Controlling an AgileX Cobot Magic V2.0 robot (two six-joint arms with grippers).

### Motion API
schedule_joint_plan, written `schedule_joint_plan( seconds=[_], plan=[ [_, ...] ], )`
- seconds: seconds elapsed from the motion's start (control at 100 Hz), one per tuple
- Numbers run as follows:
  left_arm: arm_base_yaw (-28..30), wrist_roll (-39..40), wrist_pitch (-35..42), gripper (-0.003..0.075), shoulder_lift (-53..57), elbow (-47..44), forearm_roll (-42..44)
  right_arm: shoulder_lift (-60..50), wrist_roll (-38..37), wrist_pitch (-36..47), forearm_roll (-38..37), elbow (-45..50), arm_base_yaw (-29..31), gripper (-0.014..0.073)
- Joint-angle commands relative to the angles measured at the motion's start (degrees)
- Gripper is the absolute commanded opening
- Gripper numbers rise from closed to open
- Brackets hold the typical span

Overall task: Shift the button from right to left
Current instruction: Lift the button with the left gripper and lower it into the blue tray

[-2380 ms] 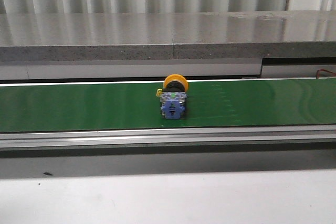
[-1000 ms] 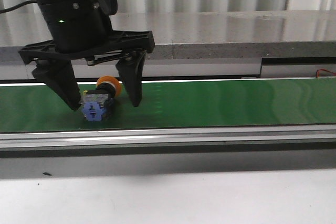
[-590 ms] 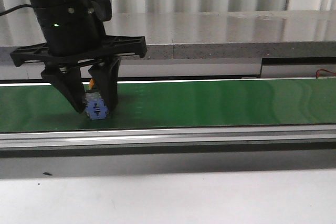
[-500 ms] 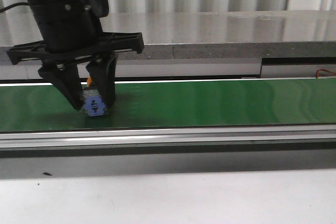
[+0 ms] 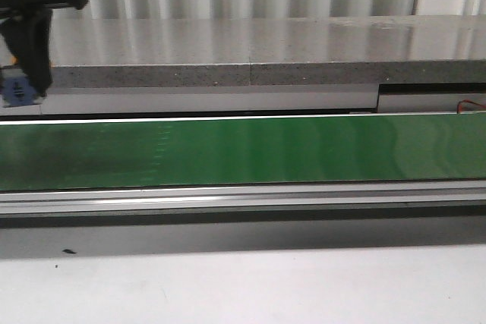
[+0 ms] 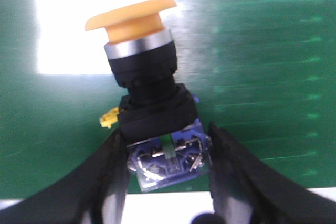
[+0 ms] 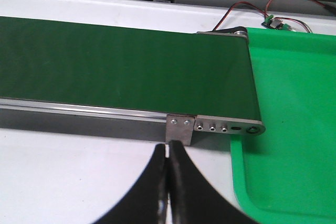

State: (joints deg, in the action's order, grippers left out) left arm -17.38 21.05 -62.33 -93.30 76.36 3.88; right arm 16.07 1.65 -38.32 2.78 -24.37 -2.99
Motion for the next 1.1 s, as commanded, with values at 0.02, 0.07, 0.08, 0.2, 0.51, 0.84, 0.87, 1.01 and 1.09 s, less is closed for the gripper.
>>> schedule_joint_plan(
  seconds=[0.02,0.07,0.08,0.2,0.51,0.84,0.87,1.01,1.09],
  plan=[
    [3.9,-4.0,-2.0,0.0144,3.0,1.7,0.3,0.3,0.3,4.3,0.0,-1.4,-0.2,-0.0068],
    [5.9,-5.6,-3.4,0.0144,3.0,1.7,0.3,0.3,0.3,4.3,0.0,-1.4,-0.2,-0.0068],
    [6.5,-5.9,-3.5,0.0144,3.0,1.7,0.3,0.3,0.3,4.3,0.0,-1.4,-0.2,-0.0068],
    [11.4,-10.5,-4.5,0.0144,3.1,1.7,0.3,0.3,0.3,4.3,0.0,-1.4,-0.2,-0.0068],
    [25.5,-24.8,-7.5,0.0144,3.1,1.7,-0.4,0.3,0.3,4.3,0.0,-1.4,-0.2,-0.0068],
    [38.2,-38.5,-5.0,0.0144,2.9,1.3,-0.8,0.3,0.3,4.3,0.0,-1.4,-0.2,-0.0068],
    [39.0,-41.0,-4.9,0.0144,2.8,1.3,-0.8,0.3,0.3,4.3,0.0,-1.4,-0.2,-0.0068],
    [41.2,-47.8,-2.5,0.0144,0.9,1.3,-1.2,0.3,0.3,4.3,0.0,-1.4,-0.2,-0.0068],
    [41.5,-48.4,-1.0,0.0144,-1.1,1.3,-1.7,0.3,0.3,4.3,0.0,-1.4,-0.2,-0.0068]
  ],
)
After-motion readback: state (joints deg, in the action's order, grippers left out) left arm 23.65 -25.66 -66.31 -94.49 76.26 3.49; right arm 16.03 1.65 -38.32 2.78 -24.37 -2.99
